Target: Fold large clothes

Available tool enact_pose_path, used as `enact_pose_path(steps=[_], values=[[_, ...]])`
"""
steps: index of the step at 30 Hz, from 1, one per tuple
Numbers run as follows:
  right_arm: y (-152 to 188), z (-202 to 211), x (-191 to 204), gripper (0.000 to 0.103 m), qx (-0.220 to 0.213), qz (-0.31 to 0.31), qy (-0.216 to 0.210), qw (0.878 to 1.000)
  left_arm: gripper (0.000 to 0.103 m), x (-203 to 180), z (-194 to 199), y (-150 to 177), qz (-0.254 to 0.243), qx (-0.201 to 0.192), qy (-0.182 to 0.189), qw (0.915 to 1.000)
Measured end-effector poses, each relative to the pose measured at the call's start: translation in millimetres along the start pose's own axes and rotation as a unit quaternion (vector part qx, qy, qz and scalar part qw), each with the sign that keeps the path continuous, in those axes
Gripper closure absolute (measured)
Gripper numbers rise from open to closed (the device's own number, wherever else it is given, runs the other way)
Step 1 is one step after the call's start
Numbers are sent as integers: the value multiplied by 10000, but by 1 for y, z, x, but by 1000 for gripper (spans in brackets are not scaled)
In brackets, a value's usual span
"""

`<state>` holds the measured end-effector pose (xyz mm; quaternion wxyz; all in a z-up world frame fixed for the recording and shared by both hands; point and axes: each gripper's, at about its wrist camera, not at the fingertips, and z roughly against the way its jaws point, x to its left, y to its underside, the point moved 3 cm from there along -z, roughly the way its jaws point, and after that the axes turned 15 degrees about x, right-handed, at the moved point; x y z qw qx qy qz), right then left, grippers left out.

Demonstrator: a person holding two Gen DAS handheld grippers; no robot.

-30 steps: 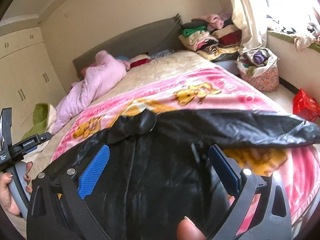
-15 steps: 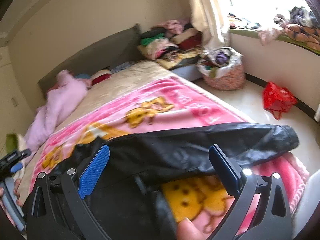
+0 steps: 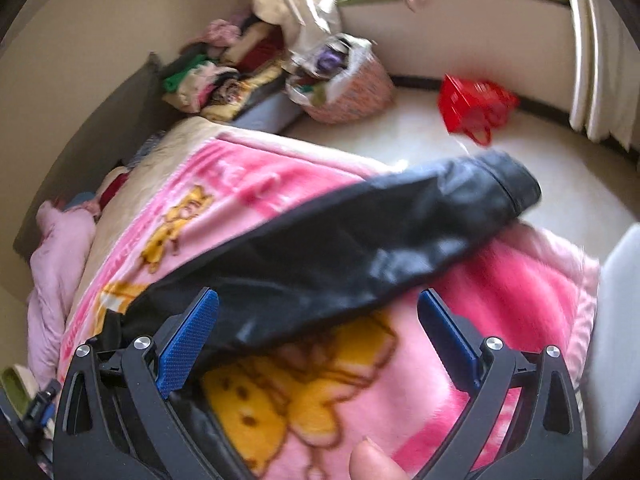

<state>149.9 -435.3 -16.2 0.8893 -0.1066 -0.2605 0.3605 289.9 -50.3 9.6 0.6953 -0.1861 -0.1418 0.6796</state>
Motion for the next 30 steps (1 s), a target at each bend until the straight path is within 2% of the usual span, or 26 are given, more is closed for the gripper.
enact_pose_path(steps=[7,11,14,19,24,26,28,29,30], values=[[8,-20,-26,4,146,-278,256,9992,9,-21,-40,14,-375,303,100,9988],[4,-35,-44,4,251,-696,0,9973,9,-26,-60,24,-509,500,24,9974],[-3,-47,-58,4,242,-1077,-35,9939,9,-29,-72,29,-617,591,17,9963],[-21,-60,-79,4,35,-1626,-430,9857,9,-16,-73,26,-501,545,45,9972],[-39,-62,-88,4,-193,-1929,-686,9786,9,10,-67,19,-121,530,216,9983],[-47,-65,-87,4,-251,-1951,-742,9776,9,20,-66,16,-35,534,104,9985],[-54,-62,-85,18,-400,-1917,-834,9771,9,33,-64,15,64,498,-95,9987],[-55,-60,-85,46,-479,-1887,-905,9767,9,44,-61,14,192,470,-152,9986],[-57,-59,-84,64,-516,-1864,-1004,9760,9,52,-60,13,300,459,-129,9984]])
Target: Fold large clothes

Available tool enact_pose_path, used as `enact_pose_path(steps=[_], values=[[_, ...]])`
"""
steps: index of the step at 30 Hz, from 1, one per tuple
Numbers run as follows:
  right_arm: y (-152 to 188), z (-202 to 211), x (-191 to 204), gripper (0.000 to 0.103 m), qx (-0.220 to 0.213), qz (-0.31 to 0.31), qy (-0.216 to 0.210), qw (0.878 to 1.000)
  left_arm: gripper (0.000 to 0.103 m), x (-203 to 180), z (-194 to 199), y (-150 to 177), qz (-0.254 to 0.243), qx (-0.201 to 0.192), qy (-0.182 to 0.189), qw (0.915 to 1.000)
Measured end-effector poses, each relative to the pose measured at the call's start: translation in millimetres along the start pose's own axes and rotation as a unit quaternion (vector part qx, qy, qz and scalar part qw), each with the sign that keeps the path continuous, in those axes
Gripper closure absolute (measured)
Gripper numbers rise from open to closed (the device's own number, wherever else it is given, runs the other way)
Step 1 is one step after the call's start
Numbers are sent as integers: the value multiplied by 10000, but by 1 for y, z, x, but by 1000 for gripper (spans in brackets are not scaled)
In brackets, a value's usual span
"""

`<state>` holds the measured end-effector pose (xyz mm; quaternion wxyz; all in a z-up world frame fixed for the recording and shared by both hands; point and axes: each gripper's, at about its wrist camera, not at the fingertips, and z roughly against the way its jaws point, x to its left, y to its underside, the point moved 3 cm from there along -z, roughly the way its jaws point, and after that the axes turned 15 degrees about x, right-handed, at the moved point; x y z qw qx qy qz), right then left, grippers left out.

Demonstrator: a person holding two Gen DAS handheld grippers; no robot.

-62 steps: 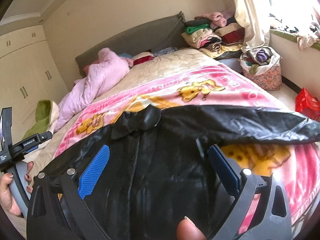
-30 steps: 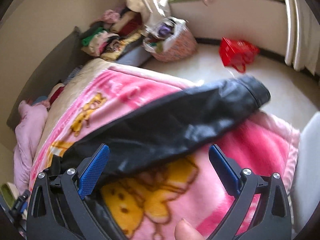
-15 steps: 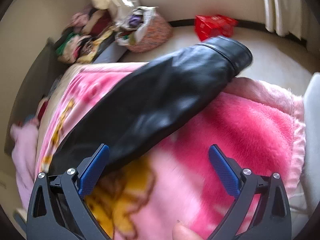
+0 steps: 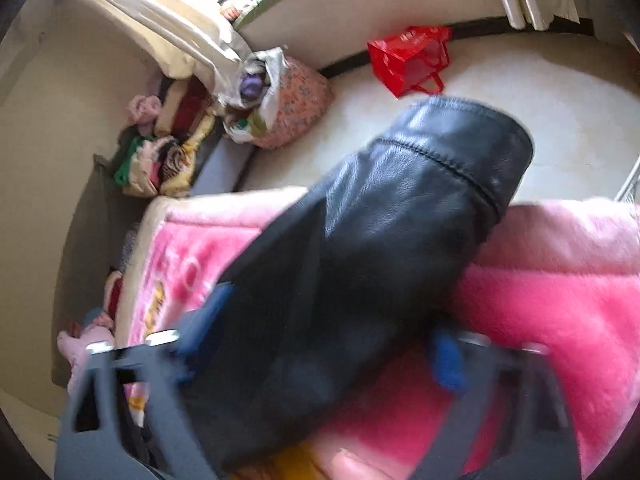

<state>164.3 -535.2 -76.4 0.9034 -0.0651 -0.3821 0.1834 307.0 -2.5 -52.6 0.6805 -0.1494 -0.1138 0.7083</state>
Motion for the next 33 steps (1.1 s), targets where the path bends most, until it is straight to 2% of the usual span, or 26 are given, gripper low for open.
enact_pose_path(steps=[2,3,9,14,20,23,28,33], values=[[-1,3,6,77,-15,99,-176,9998,9,18,3,-1,242,-5,120,9996],[-1,9,13,80,-68,243,-199,9995,9,25,5,-2,340,-13,169,9993],[12,46,77,92,-325,1335,-642,9884,9,60,24,-6,794,-214,312,9961],[35,62,142,96,-403,2152,-793,9725,9,78,32,-3,1057,-265,192,9939],[76,69,210,97,-462,2913,-942,9509,9,96,47,-1,1242,-409,328,9909],[103,72,241,97,-482,3336,-1043,9357,9,110,58,-2,1347,-550,237,9891],[153,75,286,97,-334,3955,-1302,9086,9,132,74,1,1524,-807,673,9827],[214,74,321,97,-335,4742,-1401,8685,9,152,74,4,1715,-792,1131,9755]])
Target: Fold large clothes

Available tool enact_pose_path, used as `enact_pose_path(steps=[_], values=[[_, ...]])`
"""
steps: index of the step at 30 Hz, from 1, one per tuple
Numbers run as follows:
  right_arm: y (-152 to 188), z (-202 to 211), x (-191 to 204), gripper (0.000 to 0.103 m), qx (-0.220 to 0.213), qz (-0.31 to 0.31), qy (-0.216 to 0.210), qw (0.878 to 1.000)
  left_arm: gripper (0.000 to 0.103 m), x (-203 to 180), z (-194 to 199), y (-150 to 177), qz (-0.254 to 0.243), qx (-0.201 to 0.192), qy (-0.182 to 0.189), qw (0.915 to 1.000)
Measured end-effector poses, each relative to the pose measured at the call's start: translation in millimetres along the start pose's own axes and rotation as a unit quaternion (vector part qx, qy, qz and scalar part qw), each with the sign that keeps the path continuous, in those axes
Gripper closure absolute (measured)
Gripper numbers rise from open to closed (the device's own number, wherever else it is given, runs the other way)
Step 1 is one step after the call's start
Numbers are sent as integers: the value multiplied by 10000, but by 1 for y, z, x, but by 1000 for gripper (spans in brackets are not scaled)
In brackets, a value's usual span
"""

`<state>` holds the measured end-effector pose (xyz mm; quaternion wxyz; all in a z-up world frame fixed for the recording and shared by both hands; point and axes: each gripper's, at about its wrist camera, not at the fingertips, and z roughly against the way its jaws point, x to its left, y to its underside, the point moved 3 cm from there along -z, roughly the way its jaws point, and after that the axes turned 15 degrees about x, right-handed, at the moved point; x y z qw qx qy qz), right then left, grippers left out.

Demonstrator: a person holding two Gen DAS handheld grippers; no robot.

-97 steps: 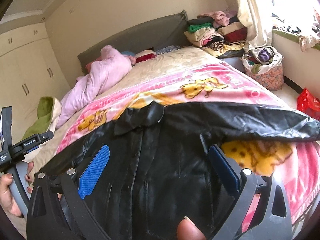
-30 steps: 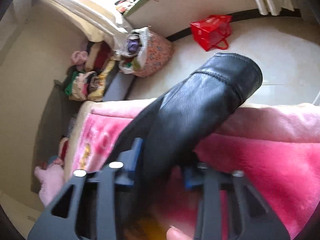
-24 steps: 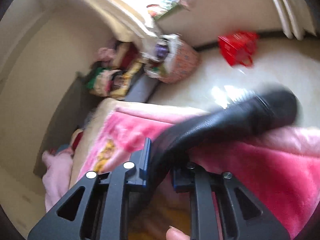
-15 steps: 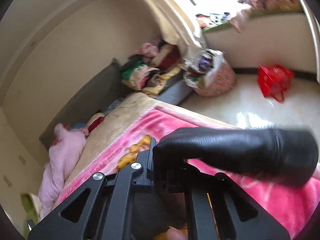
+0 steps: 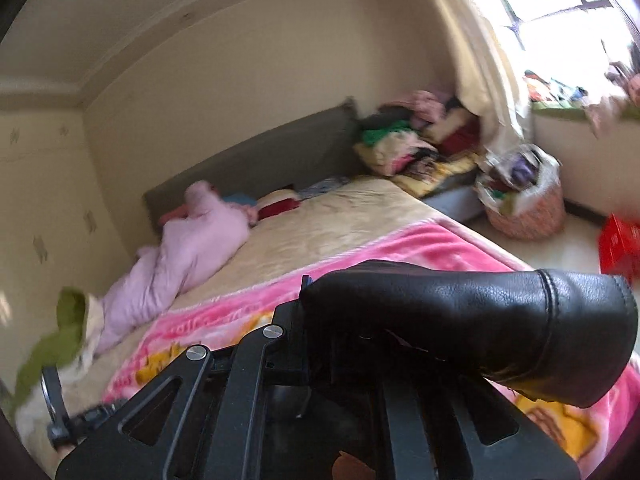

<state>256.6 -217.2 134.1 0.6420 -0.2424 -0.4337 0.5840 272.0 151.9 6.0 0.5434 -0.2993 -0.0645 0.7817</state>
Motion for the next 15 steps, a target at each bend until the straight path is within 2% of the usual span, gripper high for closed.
enact_pose_path(steps=[2,9,15], values=[[4,-9,22,97,78,301,-96,9995,9,7,0,-2,154,61,296,9994],[46,-60,100,97,847,1299,-333,9873,9,21,3,-6,373,159,713,9966],[95,-103,136,96,1566,1519,-533,9744,9,21,2,-6,341,393,1345,9895]])
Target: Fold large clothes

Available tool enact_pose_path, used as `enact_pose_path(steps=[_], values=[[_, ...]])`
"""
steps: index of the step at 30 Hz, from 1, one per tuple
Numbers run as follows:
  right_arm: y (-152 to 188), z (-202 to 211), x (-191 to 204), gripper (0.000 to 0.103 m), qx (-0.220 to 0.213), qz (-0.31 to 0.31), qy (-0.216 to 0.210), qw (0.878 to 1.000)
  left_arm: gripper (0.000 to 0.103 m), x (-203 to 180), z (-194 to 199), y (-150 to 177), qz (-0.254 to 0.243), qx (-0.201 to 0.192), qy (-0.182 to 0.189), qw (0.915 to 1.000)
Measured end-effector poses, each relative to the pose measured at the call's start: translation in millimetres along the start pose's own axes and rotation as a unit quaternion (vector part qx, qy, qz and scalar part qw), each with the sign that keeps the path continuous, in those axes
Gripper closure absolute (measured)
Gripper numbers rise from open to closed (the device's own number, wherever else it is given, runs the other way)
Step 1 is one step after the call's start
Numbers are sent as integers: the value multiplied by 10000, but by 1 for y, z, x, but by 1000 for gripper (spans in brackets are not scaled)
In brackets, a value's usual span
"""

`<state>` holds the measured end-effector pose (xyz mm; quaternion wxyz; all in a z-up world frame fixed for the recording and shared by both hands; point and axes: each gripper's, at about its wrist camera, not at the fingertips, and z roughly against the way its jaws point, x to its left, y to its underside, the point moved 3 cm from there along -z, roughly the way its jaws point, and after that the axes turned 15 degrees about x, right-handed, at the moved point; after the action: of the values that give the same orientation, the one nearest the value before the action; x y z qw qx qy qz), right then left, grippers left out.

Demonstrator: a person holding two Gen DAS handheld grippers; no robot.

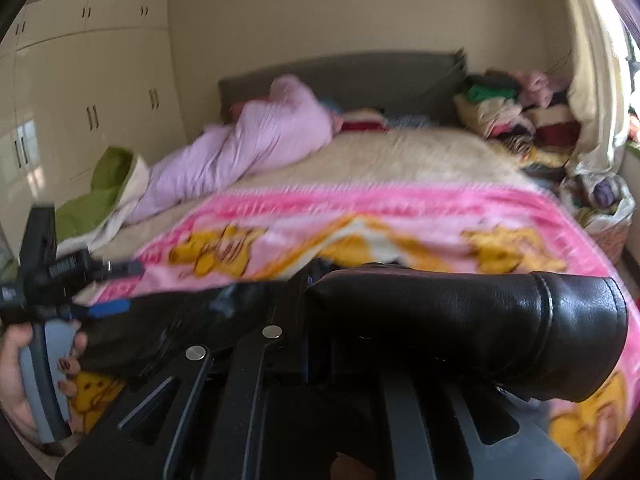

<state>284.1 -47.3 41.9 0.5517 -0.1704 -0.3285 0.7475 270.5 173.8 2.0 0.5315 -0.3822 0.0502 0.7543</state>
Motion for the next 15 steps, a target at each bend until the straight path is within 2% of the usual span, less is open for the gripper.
enact_pose_path(steps=[4,8,10,11,12,14,15], values=[[18,-30,16,93,388,65,-22,9992,9,-2,-7,1,-70,205,260,9994],[37,-42,11,88,611,-196,-231,9977,9,-9,-19,5,-177,453,378,9981],[44,-46,6,67,806,-427,-385,9951,9,-13,-27,8,-219,586,447,9970],[48,-46,2,44,847,-544,-451,9939,9,-16,-33,10,-252,684,450,9963],[53,-44,-3,35,872,-728,-517,9922,9,-18,-38,12,-280,756,445,9957],[61,-43,-14,31,975,-1054,-622,9877,9,-24,-51,18,-342,952,469,9938],[68,-41,-24,26,1036,-1414,-718,9819,9,-27,-57,21,-360,1060,518,9924]])
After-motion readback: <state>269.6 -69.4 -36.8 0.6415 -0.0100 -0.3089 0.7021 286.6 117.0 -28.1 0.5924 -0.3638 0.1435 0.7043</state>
